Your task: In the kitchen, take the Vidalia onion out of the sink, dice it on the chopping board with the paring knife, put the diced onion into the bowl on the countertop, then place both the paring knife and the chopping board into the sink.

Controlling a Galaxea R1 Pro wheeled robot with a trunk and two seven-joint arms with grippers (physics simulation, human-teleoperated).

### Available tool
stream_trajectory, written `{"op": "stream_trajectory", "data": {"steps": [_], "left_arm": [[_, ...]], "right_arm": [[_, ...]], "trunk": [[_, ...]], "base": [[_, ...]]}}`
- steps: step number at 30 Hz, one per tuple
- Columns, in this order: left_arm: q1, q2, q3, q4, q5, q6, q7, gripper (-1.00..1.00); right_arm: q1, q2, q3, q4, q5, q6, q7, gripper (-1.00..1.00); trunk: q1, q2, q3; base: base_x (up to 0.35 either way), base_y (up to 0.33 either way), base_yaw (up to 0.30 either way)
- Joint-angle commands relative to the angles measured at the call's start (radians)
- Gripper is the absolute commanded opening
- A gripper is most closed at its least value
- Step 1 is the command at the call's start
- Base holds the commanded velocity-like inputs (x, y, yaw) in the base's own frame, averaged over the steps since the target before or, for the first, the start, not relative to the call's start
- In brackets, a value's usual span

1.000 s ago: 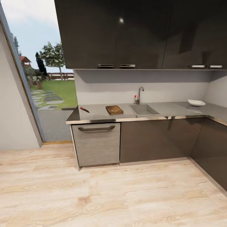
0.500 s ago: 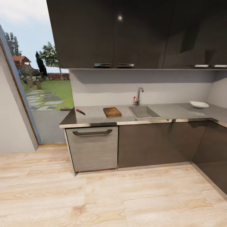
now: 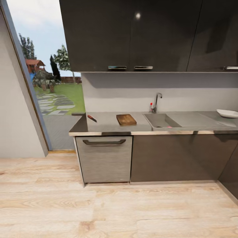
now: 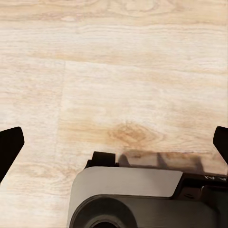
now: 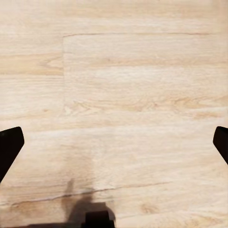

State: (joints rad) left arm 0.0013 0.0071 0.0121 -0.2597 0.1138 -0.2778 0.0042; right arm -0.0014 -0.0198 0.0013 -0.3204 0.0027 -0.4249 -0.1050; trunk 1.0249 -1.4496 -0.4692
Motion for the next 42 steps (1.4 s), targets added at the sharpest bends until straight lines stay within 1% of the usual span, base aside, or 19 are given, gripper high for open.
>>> {"op": "stream_trajectory", "data": {"steps": [1, 3, 7, 12, 19, 22, 34, 42], "left_arm": [[0.000, 0.000, -0.001, -0.004, 0.007, -0.001, 0.000, 1.00], [0.000, -0.001, -0.001, -0.011, 0.008, 0.000, 0.000, 1.00], [0.000, -0.016, -0.001, -0.014, 0.007, 0.001, 0.002, 1.00], [0.000, -0.021, 0.000, -0.014, 0.009, 0.003, 0.003, 1.00], [0.000, -0.022, 0.010, -0.011, 0.075, 0.005, 0.002, 1.00], [0.000, -0.022, 0.011, -0.011, 0.088, 0.005, 0.002, 1.00], [0.000, -0.022, 0.011, -0.010, 0.095, 0.005, 0.002, 1.00], [0.000, -0.022, 0.011, -0.010, 0.095, 0.003, 0.002, 1.00]], "right_arm": [[0.000, 0.000, 0.000, 0.000, 0.000, -0.002, -0.002, 1.00], [0.000, 0.000, 0.000, 0.000, 0.000, -0.002, -0.002, 1.00], [0.000, 0.000, 0.000, 0.000, 0.000, -0.002, -0.002, 1.00], [0.000, 0.000, 0.000, 0.000, 0.000, -0.002, -0.002, 1.00], [0.000, 0.000, 0.000, 0.000, 0.000, -0.002, -0.002, 1.00], [0.000, 0.000, 0.000, 0.000, 0.000, -0.002, -0.002, 1.00], [0.000, 0.000, 0.000, 0.000, 0.000, -0.002, -0.002, 1.00], [0.000, 0.000, -0.001, 0.000, 0.000, -0.002, -0.002, 1.00]], "trunk": [[0.000, 0.000, -0.001], [0.000, 0.000, -0.001], [0.000, 0.000, -0.001], [-0.019, 0.035, 0.015], [-0.046, 0.084, 0.037], [-0.057, 0.105, 0.046], [-0.103, 0.189, 0.084], [-0.134, 0.245, 0.107]], "base": [[0.025, -0.002, 0.011], [0.012, -0.001, 0.005], [0.003, 0.000, 0.001], [0.000, 0.000, 0.000], [0.000, 0.000, 0.000], [0.000, 0.000, 0.000], [0.000, 0.000, 0.002], [0.000, 0.000, 0.104]]}}
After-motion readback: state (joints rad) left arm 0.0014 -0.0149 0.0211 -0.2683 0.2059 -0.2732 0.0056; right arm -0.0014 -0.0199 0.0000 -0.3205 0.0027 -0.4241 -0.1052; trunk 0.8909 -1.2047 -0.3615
